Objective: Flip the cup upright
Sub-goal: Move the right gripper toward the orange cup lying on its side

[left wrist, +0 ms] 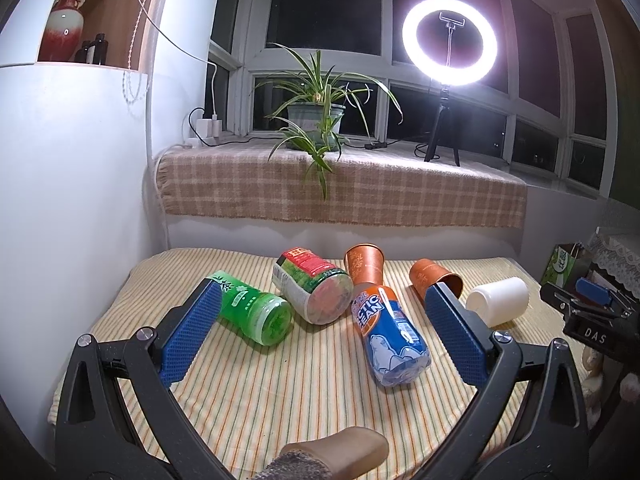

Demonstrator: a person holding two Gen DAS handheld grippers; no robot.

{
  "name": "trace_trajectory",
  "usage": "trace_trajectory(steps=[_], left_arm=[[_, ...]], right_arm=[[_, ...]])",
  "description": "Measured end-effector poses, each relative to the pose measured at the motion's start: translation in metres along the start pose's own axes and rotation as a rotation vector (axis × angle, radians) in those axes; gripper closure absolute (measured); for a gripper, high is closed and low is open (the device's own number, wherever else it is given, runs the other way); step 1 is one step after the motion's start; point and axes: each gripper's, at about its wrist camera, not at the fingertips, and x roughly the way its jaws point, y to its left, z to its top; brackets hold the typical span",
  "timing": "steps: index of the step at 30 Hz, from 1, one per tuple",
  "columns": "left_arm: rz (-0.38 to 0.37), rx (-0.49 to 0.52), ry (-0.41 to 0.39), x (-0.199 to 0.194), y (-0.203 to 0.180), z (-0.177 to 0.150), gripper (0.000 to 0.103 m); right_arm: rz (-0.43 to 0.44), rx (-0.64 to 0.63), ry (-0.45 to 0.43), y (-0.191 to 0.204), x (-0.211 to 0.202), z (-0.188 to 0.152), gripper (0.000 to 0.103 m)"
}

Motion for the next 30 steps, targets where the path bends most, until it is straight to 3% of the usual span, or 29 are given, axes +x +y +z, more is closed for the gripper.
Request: trace_trajectory(steps=[6, 14, 22, 30], left_arm=[[0.017, 0.000, 0.012, 0.000, 0.010, -0.001, 0.000], [0.048, 0.000, 0.051, 0.001, 0.026, -0.007, 0.000], [0.091, -0.030, 0.083, -0.001, 0.050, -0.015, 0.000], [0.127, -0.058, 0.110, -0.008, 0.068, -0.026, 0.000]], right_arm=[[0.042, -0.004, 0.032, 0.006, 0.014, 0.009, 0.015], [0.196, 0.005, 0.130, 0.026, 0.054, 0.033, 0.015], [0.362, 0.049, 0.308, 0.058, 0.119, 0.056, 0.015], [0.409, 0.104, 0.490, 0.086, 0.194, 0.067, 0.015]])
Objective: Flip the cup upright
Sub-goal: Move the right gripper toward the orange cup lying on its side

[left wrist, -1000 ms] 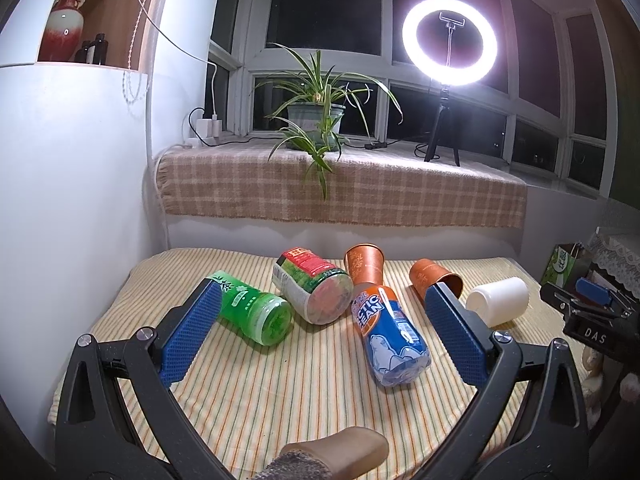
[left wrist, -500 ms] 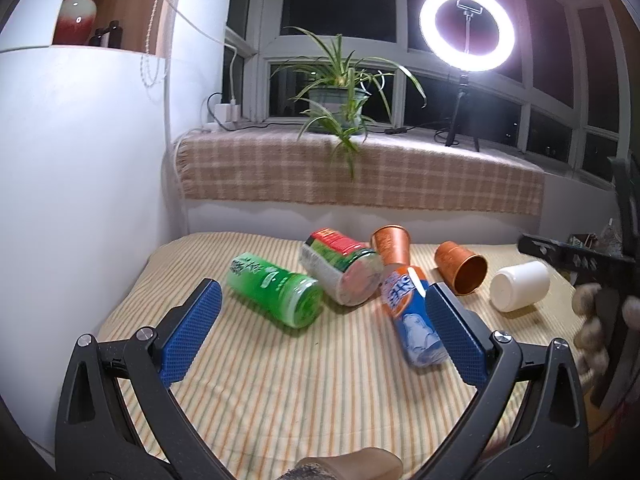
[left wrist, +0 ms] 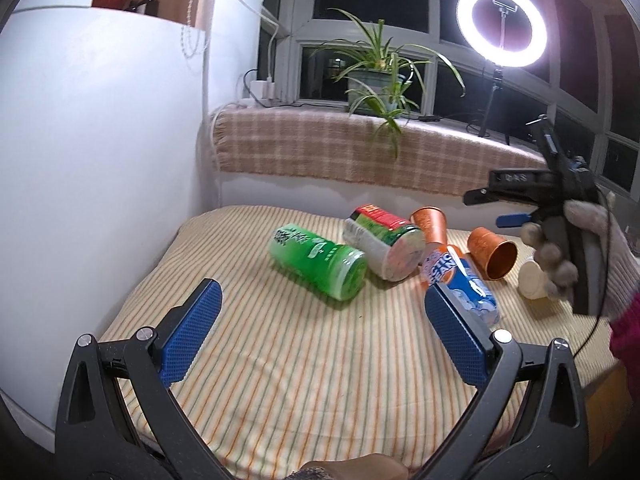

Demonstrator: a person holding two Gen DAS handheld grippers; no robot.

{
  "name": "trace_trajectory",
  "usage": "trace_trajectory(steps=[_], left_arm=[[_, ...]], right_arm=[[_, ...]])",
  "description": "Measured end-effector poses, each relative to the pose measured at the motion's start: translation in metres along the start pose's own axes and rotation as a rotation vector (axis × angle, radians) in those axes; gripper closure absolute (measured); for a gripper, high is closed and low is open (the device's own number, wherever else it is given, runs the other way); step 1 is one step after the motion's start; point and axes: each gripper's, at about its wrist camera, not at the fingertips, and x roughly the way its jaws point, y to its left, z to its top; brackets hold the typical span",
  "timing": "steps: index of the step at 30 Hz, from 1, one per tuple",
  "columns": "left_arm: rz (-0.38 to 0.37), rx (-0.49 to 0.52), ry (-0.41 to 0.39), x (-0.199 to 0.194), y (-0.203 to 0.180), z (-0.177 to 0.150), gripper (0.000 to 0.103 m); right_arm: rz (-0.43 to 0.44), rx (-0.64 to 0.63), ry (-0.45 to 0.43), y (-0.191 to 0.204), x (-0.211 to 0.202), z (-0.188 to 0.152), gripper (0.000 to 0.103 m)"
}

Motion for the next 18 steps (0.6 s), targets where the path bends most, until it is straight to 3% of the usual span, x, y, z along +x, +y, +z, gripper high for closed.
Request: trace_trajectory(steps=[6, 12, 14, 18], left_arm=[[0.026, -0.025, 0.013, 0.002, 0.013, -0.003, 0.000], [0.036, -0.039, 0.024, 0.007, 0.021, -0.004, 0.000], [0.039, -0.040, 0.026, 0.008, 0.023, -0.005, 0.000], [0.043, -0.045, 0.033, 0.012, 0.027, -0.005, 0.000]], right_arm=[[0.044, 0.108, 0.112, -0.010, 0.041, 0.022, 0.017], [0.011, 0.119, 0.195, -0.013, 0.076, 0.032, 0.022], [0.014, 0.132, 0.222, -0.015, 0.087, 0.034, 0.032], [0.011, 0.142, 0.251, -0.015, 0.099, 0.036, 0.032]])
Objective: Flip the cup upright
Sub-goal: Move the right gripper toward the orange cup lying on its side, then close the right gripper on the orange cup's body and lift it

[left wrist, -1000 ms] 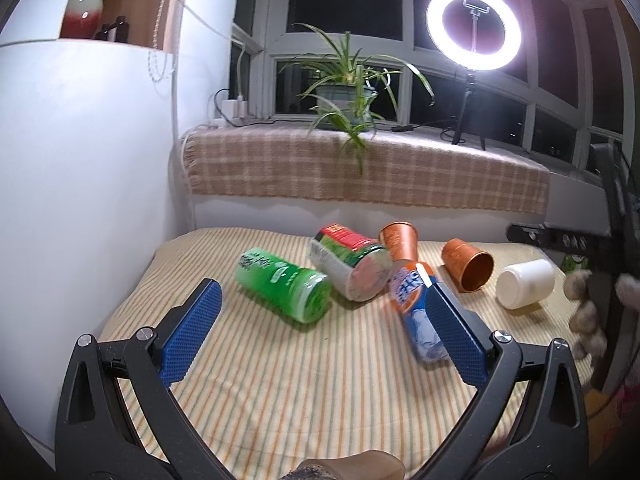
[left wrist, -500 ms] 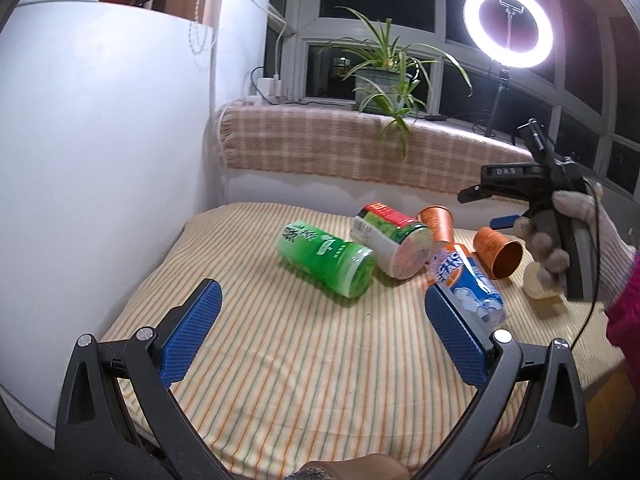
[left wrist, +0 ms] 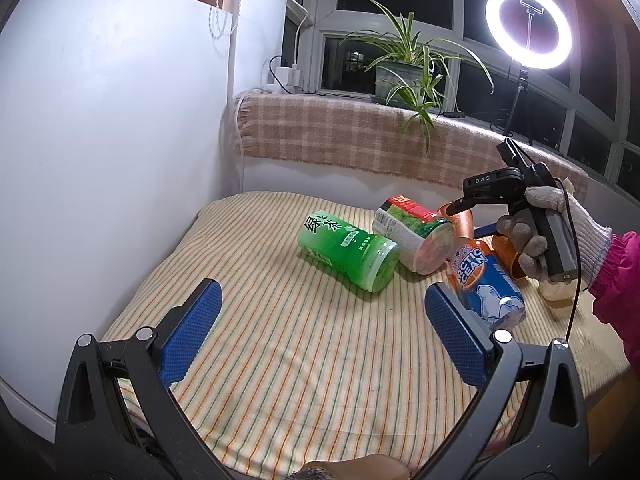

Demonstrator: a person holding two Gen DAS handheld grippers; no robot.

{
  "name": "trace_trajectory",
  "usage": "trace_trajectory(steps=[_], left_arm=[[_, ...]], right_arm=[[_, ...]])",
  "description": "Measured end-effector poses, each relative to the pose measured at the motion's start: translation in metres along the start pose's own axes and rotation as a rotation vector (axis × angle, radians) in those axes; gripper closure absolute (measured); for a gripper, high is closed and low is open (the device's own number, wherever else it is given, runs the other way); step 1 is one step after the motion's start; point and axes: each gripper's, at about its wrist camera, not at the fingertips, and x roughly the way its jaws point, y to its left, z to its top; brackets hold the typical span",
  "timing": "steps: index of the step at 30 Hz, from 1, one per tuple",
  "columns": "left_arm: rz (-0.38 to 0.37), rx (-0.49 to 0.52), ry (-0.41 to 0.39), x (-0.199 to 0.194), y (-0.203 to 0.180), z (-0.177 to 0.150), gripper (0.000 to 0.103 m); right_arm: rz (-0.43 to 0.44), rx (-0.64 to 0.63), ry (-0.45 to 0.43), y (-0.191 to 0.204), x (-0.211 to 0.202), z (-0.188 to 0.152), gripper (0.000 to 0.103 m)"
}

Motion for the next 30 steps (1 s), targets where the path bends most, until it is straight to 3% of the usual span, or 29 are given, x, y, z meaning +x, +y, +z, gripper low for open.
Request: trace_trajectory(steps=[3, 7, 15, 30], left_arm=[[0.004, -0.002, 0.003, 0.001, 0.001, -0.001, 0.000], [0.006, 0.001, 0.004, 0.002, 0.001, -0.001, 0.000], [0.007, 0.001, 0.001, 0.001, 0.000, -0.001, 0.000], [-0.019, 0.029, -0.022, -0.012, -0.014, 0.000, 0.000]], right_arm=[[-0.009, -0.006, 0.007, 0.002, 0.007, 0.002, 0.033], [-0.012, -0.005, 0.023, 0.003, 0.013, 0.002, 0.041], [-0.007, -0.038, -0.001, 0.013, 0.011, 0.002, 0.043], [-0.028, -0.147, -0.148, 0.035, -0.049, -0.009, 0.043]])
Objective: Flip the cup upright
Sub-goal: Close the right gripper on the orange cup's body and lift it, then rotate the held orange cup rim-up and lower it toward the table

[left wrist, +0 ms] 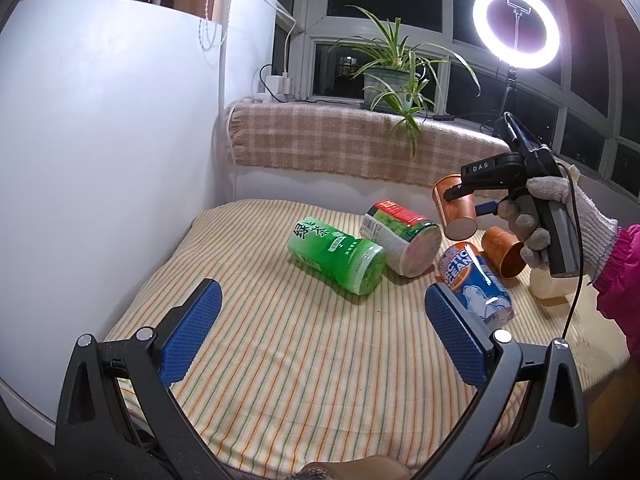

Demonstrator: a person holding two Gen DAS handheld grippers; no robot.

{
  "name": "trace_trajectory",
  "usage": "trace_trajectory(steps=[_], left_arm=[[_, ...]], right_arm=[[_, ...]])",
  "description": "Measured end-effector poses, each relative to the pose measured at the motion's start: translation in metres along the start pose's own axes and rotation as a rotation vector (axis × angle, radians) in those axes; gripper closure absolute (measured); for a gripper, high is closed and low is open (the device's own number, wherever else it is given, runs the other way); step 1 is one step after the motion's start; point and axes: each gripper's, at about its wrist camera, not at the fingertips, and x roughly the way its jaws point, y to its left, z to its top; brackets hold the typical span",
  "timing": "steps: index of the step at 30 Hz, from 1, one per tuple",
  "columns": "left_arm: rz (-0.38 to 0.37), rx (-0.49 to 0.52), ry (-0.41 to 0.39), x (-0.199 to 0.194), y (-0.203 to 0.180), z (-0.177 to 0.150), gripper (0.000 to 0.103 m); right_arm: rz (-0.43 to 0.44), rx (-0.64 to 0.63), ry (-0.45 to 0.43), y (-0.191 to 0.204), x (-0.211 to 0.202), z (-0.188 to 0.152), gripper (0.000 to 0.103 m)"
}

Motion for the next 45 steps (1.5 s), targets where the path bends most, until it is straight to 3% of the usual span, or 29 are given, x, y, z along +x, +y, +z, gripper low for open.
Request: trace_trajectory(steps=[10, 16, 21, 32, 45], left_arm=[[-0.058, 0.022, -0.020, -0.011, -0.018, 0.002, 0.000], [-0.096, 0.035, -0.017, -0.013, -0.031, 0.005, 0.000], [-0.135, 0.042, 0.000, -0.011, -0.043, 0.004, 0.000], [-0.198, 0.063, 0.046, -0.004, -0.063, -0.002, 0.000], [-0.292, 0.063, 0.135, 0.003, -0.080, -0.010, 0.000]], right_arm=[[0.004, -0.030, -0.118, -0.006, -0.079, -0.036, 0.043], [0.028, -0.012, -0.158, -0.020, -0.126, -0.080, 0.043], [0.041, 0.000, -0.141, -0.031, -0.145, -0.123, 0.043], [0.076, 0.106, 0.013, -0.059, -0.114, -0.191, 0.043], [0.054, 0.111, 0.113, -0.063, -0.091, -0.212, 0.041]])
